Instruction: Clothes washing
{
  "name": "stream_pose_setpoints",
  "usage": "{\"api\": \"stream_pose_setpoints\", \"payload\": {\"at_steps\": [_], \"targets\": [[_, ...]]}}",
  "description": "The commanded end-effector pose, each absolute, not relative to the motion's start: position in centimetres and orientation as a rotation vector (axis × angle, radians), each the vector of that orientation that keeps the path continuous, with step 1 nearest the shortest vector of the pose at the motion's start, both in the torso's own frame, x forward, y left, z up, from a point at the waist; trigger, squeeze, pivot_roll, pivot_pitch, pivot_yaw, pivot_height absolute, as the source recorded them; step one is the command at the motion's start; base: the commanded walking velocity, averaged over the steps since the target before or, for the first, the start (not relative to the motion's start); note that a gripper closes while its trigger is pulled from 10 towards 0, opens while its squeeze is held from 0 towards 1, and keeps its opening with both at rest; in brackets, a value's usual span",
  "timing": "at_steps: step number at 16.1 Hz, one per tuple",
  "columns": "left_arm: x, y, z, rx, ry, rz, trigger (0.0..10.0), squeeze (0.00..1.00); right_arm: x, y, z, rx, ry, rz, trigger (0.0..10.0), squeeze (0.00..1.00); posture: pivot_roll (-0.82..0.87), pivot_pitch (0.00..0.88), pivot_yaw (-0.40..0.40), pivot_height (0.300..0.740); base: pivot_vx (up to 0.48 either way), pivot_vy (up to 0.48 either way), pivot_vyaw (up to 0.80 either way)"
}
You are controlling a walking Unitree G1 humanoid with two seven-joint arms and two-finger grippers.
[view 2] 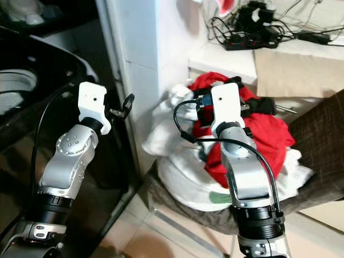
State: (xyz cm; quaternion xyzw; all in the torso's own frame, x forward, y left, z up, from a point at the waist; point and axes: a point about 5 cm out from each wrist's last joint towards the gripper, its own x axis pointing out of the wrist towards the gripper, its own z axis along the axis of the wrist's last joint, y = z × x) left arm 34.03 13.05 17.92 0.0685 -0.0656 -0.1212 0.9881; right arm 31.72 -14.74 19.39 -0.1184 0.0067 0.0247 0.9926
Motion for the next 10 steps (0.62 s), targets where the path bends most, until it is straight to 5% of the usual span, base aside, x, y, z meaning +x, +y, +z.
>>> {"api": "stream_pose_setpoints", "payload": {"at_steps": [1, 5, 10], "targets": [[34.16, 13.84, 18.18, 0.146, -0.133, -0.227, 10.0, 0.0, 31.8, -14.31, 19.66, -0.233, -0.006, 0.065, 10.0, 0.0, -0.04, 0.0, 0.02, 0.74, 0.0, 0.476, 0.0], [34.32, 13.91, 18.43, 0.258, -0.15, -0.196, 10.0, 0.0, 31.8, -14.37, 19.68, -0.23, -0.01, 0.062, 10.0, 0.0, -0.04, 0.0, 0.023, 0.74, 0.0, 0.357, 0.0], [34.38, 13.77, 18.42, 0.174, -0.136, -0.199, 10.0, 0.0, 31.82, -14.53, 19.68, -0.23, -0.014, 0.057, 10.0, 0.0, -0.04, 0.0, 0.025, 0.74, 0.0, -0.384, 0.0]]}}
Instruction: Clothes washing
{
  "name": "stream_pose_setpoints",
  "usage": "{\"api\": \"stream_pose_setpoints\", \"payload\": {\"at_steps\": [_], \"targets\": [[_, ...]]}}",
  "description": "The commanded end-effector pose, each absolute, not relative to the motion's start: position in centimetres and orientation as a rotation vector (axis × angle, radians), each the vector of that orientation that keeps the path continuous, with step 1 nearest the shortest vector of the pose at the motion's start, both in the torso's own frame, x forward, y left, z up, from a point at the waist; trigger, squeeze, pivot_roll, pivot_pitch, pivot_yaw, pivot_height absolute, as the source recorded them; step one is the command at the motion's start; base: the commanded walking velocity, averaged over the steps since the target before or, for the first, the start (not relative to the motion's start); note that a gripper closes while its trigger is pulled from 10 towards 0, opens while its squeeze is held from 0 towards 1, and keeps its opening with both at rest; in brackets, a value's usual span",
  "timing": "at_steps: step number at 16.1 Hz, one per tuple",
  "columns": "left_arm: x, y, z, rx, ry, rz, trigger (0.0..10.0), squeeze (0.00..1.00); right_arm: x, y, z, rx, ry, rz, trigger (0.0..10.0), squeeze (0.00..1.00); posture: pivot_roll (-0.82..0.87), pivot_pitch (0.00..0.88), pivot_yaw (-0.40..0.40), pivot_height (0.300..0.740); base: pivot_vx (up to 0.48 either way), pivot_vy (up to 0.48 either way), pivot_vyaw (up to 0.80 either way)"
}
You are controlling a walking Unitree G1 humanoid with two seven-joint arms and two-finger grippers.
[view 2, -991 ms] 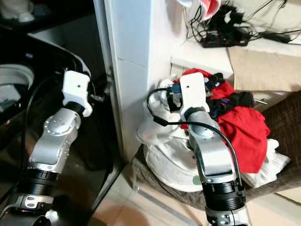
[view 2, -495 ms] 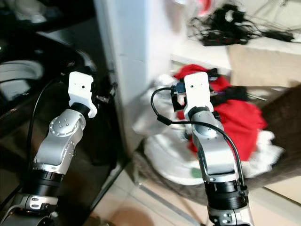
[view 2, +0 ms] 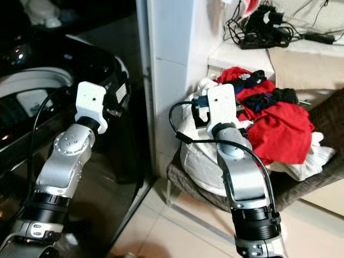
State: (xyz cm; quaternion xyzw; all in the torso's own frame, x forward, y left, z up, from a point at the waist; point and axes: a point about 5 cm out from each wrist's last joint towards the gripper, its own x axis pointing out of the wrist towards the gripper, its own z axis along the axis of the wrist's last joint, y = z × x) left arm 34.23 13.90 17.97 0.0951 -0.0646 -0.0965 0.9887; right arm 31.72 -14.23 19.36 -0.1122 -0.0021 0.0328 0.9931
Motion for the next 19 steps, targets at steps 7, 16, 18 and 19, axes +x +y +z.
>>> {"api": "stream_pose_setpoints", "payload": {"at_steps": [7, 16, 18, 19], "targets": [[34.2, 13.6, 18.3, 0.127, -0.136, -0.198, 10.0, 0.0, 31.7, -14.6, 19.2, -0.21, 0.012, 0.074, 10.0, 0.0, -0.04, 0.0, 0.026, 0.74, 0.133, 0.0, -0.3], [34.1, 14.5, 18.2, 0.124, -0.123, -0.161, 10.0, 0.0, 31.6, -13.8, 19.2, -0.277, 0.002, 0.166, 10.0, 0.0, -0.04, 0.0, 0.017, 0.74, 0.34, 0.0, 0.27], [34.1, 14.6, 18.1, 0.128, -0.12, -0.156, 10.0, 0.0, 31.6, -13.7, 19.2, -0.277, -0.004, 0.171, 10.0, 0.0, -0.04, 0.0, 0.017, 0.74, 0.349, 0.0, 0.72], [34.0, 14.8, 18.1, 0.135, -0.118, -0.146, 10.0, 0.0, 31.6, -13.7, 19.2, -0.254, -0.003, 0.18, 10.0, 0.0, -0.04, 0.0, 0.017, 0.74, 0.345, 0.0, 0.0]]}}
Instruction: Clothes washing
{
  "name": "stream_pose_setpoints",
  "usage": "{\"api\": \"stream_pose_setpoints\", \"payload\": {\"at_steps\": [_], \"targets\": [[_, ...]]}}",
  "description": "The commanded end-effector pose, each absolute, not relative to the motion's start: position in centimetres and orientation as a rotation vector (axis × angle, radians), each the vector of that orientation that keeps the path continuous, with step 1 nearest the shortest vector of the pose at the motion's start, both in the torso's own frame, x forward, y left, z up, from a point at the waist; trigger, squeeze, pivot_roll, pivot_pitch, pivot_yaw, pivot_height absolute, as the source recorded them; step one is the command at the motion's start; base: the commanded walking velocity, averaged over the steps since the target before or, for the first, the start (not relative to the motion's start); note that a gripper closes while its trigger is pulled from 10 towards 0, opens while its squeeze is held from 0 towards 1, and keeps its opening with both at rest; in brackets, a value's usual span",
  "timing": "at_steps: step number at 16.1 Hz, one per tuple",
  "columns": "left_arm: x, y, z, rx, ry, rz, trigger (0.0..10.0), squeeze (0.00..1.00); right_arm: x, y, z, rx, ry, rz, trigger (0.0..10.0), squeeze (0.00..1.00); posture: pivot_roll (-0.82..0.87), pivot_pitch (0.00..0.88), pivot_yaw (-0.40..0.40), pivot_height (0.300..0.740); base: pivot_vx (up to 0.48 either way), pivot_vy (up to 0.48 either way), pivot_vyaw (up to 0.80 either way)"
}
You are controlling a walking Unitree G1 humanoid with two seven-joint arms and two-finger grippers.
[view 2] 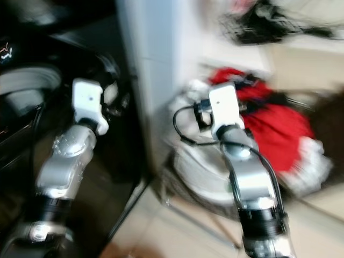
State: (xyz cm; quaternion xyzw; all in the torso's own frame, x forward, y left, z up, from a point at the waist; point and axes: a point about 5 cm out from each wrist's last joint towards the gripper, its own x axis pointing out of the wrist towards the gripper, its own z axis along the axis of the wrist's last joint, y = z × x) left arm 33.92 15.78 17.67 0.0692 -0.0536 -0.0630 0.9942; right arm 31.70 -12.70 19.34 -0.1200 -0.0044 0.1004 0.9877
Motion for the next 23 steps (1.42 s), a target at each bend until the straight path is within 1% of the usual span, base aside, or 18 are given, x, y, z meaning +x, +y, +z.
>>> {"api": "stream_pose_setpoints", "payload": {"at_steps": [1, 3, 5, 6, 9, 10, 11, 12, 15, 18, 21, 22, 23], "targets": [[34.0, 15.0, 18.1, 0.136, -0.117, -0.139, 10.0, 0.0, 31.5, -13.6, 19.1, -0.259, -0.001, 0.193, 10.0, 0.0, -0.04, 0.0, 0.018, 0.74, 0.345, 0.0, 0.0], [34.1, 15.4, 18.2, 0.143, -0.117, -0.124, 10.0, 0.0, 31.4, -13.2, 18.9, -0.3, -0.002, 0.234, 10.0, 0.0, -0.03, 0.0, 0.016, 0.74, 0.349, 0.0, 0.0], [34.1, 15.7, 18.3, 0.139, -0.12, -0.119, 10.0, 0.0, 31.4, -13.5, 18.9, -0.247, -0.001, 0.186, 10.0, 0.0, -0.03, 0.0, 0.016, 0.74, 0.341, 0.0, 0.0], [34.1, 15.6, 18.3, 0.142, -0.114, -0.144, 10.0, 0.0, 31.4, -13.7, 19.0, -0.23, 0.001, 0.158, 10.0, 0.0, -0.03, 0.0, 0.023, 0.74, 0.319, 0.0, 0.0], [34.1, 15.4, 18.1, 0.149, -0.105, -0.155, 10.0, 0.0, 31.1, -13.9, 19.0, -0.215, -0.007, 0.119, 10.0, 0.0, -0.03, 0.0, 0.028, 0.74, 0.304, 0.0, 0.0], [34.2, 15.0, 18.0, 0.139, -0.098, -0.178, 10.0, 0.0, 30.8, -14.2, 19.0, -0.186, -0.004, 0.084, 10.0, 0.0, -0.05, 0.0, 0.055, 0.74, 0.0, 0.0, 0.0], [34.3, 14.8, 17.9, 0.128, -0.09, -0.191, 10.0, 0.0, 30.6, -14.6, 19.0, -0.157, 0.011, 0.055, 10.0, 0.0, -0.07, 0.0, 0.062, 0.74, 0.0, 0.0, 0.0], [34.3, 14.8, 17.9, 0.128, -0.09, -0.191, 10.0, 0.0, 30.6, -14.6, 19.0, -0.157, 0.011, 0.055, 10.0, 0.0, -0.07, 0.0, 0.062, 0.74, 0.0, 0.0, 0.0], [34.5, 14.3, 17.9, 0.093, -0.095, -0.202, 10.0, 0.0, 30.9, -16.0, 19.6, -0.138, 0.023, 0.029, 10.0, 0.0, -0.08, 0.0, 0.064, 0.74, 0.0, 0.0, 0.0], [34.4, 14.2, 17.8, 0.098, -0.086, -0.206, 10.0, 0.0, 31.3, -16.4, 19.9, -0.154, 0.032, 0.028, 10.0, 0.0, -0.08, 0.0, 0.054, 0.74, 0.0, 0.0, 0.0], [34.0, 13.7, 17.5, 0.118, -0.082, -0.246, 10.0, 0.0, 31.9, -17.3, 20.0, -0.162, 0.063, 0.006, 10.0, 0.0, -0.08, 0.0, 0.046, 0.74, 0.0, 0.0, 0.0], [33.9, 13.4, 17.4, 0.119, -0.077, -0.272, 10.0, 0.0, 32.4, -17.9, 20.0, -0.163, 0.085, -0.001, 10.0, 0.0, -0.08, 0.0, 0.045, 0.74, 0.0, 0.0, 0.0], [33.9, 13.3, 17.4, 0.121, -0.077, -0.278, 10.0, 0.0, 32.7, -18.2, 19.9, -0.165, 0.097, -0.001, 10.0, 0.26, -0.07, 0.0, 0.043, 0.74, 0.0, 0.0, 0.0]]}}
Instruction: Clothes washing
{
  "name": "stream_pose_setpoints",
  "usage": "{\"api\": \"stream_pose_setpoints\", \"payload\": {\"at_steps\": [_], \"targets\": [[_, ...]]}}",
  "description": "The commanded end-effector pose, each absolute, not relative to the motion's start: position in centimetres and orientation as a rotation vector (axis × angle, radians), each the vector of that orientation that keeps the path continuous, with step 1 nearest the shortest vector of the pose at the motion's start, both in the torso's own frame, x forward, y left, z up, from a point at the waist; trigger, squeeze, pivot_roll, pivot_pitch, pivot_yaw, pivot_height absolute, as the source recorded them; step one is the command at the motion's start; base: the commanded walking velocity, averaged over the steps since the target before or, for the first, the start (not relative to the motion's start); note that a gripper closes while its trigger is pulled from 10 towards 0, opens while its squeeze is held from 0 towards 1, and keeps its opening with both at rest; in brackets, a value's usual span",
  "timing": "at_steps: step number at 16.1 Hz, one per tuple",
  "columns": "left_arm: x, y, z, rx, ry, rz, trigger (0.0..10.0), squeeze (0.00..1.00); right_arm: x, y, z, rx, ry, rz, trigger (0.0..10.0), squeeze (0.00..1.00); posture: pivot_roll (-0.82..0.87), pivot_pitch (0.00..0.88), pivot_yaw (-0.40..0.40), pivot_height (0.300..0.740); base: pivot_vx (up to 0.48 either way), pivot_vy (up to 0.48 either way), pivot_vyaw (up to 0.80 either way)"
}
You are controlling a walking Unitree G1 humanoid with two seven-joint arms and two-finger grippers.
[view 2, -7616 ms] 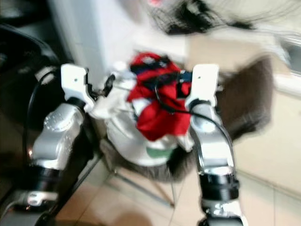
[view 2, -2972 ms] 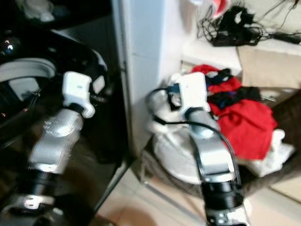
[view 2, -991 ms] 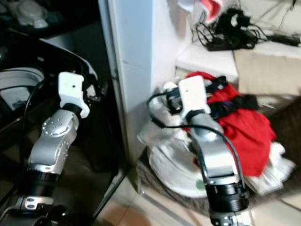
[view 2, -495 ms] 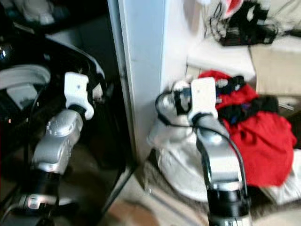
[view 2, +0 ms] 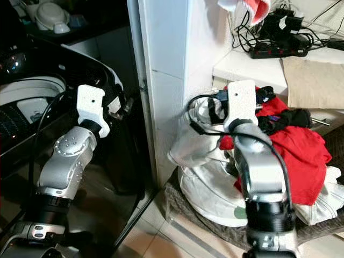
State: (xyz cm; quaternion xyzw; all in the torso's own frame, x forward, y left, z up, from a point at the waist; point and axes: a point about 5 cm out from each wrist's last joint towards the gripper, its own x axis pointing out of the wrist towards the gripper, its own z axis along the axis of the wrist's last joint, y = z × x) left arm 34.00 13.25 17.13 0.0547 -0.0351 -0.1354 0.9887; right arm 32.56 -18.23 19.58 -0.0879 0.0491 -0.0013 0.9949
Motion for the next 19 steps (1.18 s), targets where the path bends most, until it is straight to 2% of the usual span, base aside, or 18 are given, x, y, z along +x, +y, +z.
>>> {"api": "stream_pose_setpoints", "payload": {"at_steps": [1, 3, 4, 8, 9, 10, 14, 15, 17, 19], "targets": [[33.9, 13.3, 17.5, 0.123, -0.077, -0.281, 10.0, 0.0, 33.0, -18.6, 19.7, -0.16, 0.114, 0.0, 10.0, 1.0, -0.07, 0.0, 0.043, 0.74, 0.0, 0.0, 0.0], [33.9, 13.2, 17.5, 0.12, -0.076, -0.289, 10.0, 0.0, 33.6, -19.5, 19.2, -0.142, 0.157, -0.009, 10.0, 1.0, -0.07, 0.0, 0.041, 0.74, 0.0, 0.0, 0.0], [33.5, 12.8, 17.6, 0.132, -0.086, -0.35, 10.0, 0.0, 34.2, -20.9, 19.0, -0.163, 0.182, -0.058, 10.0, 1.0, -0.07, 0.0, 0.03, 0.74, 0.0, 0.0, 0.0], [32.6, 11.9, 17.9, 0.153, -0.111, -0.494, 10.0, 0.0, 34.7, -22.2, 19.2, -0.147, 0.199, -0.119, 10.0, 1.0, -0.06, 0.0, 0.021, 0.74, 0.0, 0.0, 0.0], [32.0, 11.5, 18.2, 0.193, -0.13, -0.599, 10.0, 0.0, 35.1, -22.5, 18.9, -0.125, 0.226, -0.127, 10.0, 1.0, -0.06, 0.0, 0.018, 0.74, 0.0, 0.0, 0.0], [31.9, 11.6, 18.2, 0.205, -0.131, -0.611, 10.0, 0.0, 35.3, -22.7, 18.6, -0.113, 0.252, -0.136, 10.0, 0.0, -0.06, 0.0, 0.021, 0.74, 0.0, 0.0, 0.0], [32.0, 11.9, 18.4, 0.233, -0.136, -0.619, 10.0, 0.0, 35.9, -23.0, 16.7, -0.11, 0.337, -0.125, 10.0, 0.0, -0.05, 0.0, 0.014, 0.74, 0.0, 0.0, 0.0], [31.8, 11.9, 18.4, 0.233, -0.136, -0.624, 10.0, 0.0, 35.9, -22.9, 16.6, -0.099, 0.337, -0.116, 8.4, 0.0, -0.04, 0.0, 0.013, 0.74, 0.0, 0.0, 0.0], [31.6, 12.0, 18.4, 0.238, -0.131, -0.638, 10.0, 0.0, 35.9, -23.0, 16.4, -0.093, 0.344, -0.111, 0.0, 0.0, -0.04, 0.0, 0.01, 0.74, 0.0, 0.0, 0.0], [31.2, 11.9, 18.1, 0.237, -0.114, -0.689, 10.0, 0.0, 36.1, -23.1, 16.3, -0.09, 0.35, -0.106, 0.0, 0.0, -0.04, 0.0, 0.01, 0.74, 0.0, 0.0, 0.0]]}}
